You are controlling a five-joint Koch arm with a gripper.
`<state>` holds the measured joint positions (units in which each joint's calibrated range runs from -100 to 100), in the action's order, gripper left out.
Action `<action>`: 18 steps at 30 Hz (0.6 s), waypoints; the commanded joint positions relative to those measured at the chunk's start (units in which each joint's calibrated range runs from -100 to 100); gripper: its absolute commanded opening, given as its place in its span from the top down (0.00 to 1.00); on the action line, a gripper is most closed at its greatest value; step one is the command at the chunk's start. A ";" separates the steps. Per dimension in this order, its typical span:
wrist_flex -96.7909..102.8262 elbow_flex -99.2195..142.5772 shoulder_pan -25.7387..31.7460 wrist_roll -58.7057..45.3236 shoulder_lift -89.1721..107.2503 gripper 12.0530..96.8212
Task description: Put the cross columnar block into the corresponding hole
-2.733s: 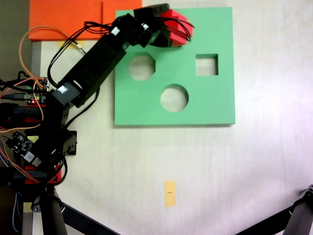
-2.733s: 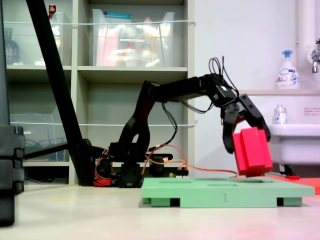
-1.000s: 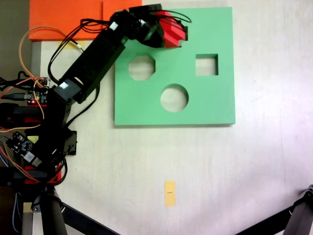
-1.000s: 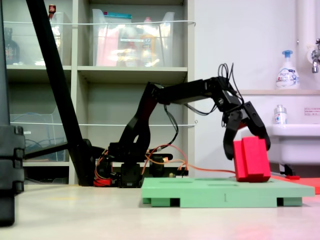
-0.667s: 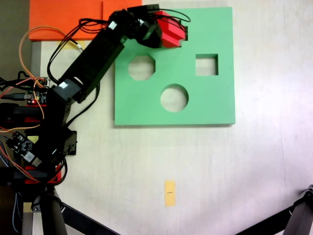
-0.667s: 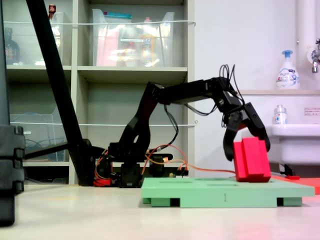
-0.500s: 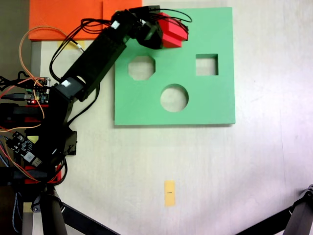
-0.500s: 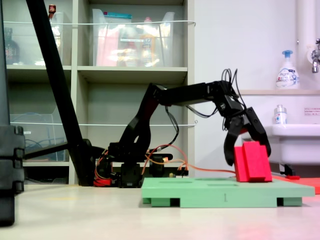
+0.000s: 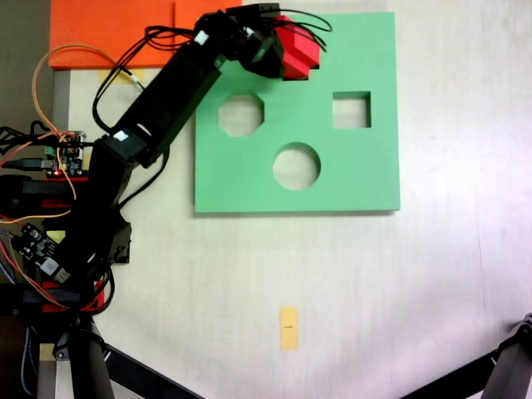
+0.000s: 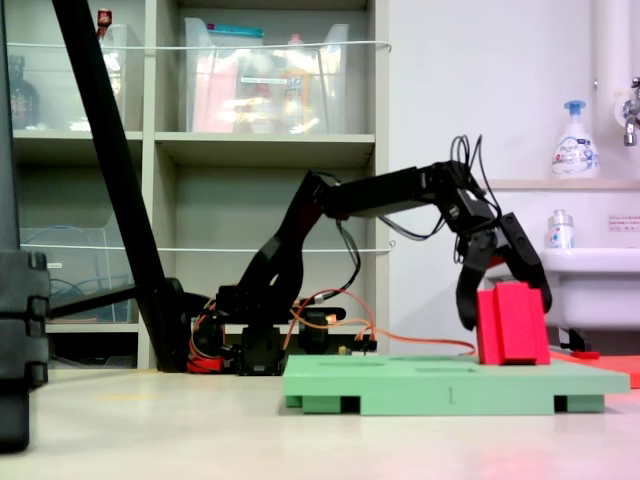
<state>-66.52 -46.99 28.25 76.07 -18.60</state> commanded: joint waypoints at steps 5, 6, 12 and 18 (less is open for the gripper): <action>3.69 -4.06 -0.44 0.93 -1.93 0.63; 3.69 -4.06 -0.59 1.03 -2.21 0.63; 3.98 -7.85 -1.32 1.27 -7.65 0.60; 3.98 -10.34 -1.61 1.27 -11.28 0.57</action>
<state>-70.44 -54.53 27.37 76.02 -26.27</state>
